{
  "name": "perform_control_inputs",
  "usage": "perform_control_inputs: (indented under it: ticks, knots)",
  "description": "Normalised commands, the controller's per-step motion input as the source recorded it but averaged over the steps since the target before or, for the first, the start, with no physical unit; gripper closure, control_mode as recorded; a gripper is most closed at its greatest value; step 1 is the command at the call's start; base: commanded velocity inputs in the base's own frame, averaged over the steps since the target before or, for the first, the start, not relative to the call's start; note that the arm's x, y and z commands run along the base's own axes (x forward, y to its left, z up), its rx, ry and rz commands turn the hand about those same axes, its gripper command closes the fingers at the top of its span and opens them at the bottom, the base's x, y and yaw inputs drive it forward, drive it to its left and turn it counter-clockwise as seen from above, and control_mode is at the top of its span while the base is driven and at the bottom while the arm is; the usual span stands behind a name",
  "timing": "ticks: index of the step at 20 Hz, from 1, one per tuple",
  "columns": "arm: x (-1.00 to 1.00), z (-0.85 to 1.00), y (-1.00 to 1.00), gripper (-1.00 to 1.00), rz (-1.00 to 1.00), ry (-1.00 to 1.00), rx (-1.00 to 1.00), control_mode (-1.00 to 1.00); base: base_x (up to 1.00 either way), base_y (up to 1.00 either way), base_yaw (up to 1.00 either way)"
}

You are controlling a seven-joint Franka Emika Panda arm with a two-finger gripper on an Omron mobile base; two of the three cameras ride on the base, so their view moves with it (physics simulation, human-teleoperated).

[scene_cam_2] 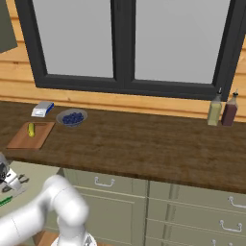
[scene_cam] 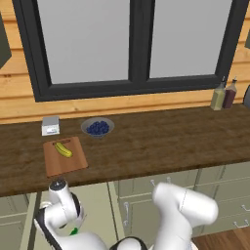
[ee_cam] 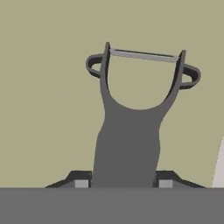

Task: Place the appropriate cutting tool for cutting the cucumber skin on the cutting board.

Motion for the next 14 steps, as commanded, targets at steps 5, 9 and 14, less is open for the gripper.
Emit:
perform_control_inputs:
  ticks: [5, 9, 14]
  knots:
    - [-1.00, 0.56, 0.15, 1.00, -0.08, -0.08, 0.00, -1.00, 0.00, 0.00, 0.00]
    - [-0.99, 0.99, 0.16, 1.00, -0.06, -0.05, 0.00, -1.00, 0.00, 0.00, 0.00]
    - [-0.49, 1.00, 0.04, 1.00, -0.19, 0.00, 0.00, -1.00, 0.00, 0.00, 0.00]
